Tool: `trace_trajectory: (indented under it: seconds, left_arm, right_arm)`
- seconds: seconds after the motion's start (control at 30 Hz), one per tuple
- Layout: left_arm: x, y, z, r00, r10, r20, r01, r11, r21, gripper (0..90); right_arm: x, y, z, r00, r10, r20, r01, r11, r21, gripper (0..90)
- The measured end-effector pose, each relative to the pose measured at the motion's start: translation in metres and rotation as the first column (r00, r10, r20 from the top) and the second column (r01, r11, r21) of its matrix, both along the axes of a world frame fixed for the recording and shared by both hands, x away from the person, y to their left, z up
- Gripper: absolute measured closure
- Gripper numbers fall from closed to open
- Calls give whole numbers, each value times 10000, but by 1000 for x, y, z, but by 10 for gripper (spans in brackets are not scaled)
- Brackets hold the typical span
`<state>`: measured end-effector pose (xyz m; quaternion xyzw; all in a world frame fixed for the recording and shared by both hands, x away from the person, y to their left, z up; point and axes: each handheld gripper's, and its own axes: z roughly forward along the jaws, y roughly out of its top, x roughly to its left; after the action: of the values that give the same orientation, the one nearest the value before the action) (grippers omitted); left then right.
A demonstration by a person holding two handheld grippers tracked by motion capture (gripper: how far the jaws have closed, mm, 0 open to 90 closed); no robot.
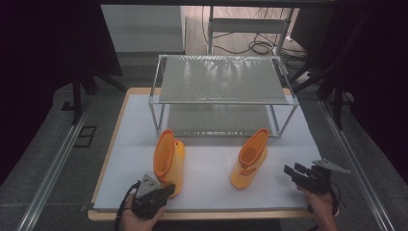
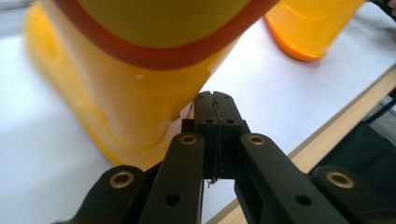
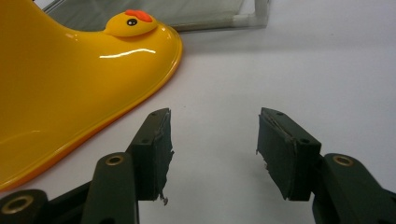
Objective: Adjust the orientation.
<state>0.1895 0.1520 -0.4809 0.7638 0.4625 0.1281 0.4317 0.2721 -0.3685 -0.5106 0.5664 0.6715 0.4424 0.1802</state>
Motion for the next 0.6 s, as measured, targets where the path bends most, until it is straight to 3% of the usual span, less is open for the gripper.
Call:
trace_trajectory:
  seconds: [0.2, 0.47, 0.53, 0.6]
  left_arm:
    - [1, 25, -1, 9981, 609, -73, -609, 9981, 6, 899]
    - [7, 51, -3, 9897, 1391, -325, -1399, 9899, -229, 878]
    - [7, 52, -3, 9888, 1459, -314, -1466, 9890, -201, 872]
    - [4, 47, -4, 9920, 1224, -309, -1225, 9925, -20, 860]
  right_arm:
    - [0, -1, 1, 10000, -11, 56, 11, 10000, 30, 442]
    - [0, -2, 0, 10000, 25, 11, -25, 10000, -1, 441]
    - [0, -2, 0, 10000, 55, 16, -55, 10000, 9, 441]
    - [0, -2, 0, 9999, 131, -10, -131, 9999, 13, 439]
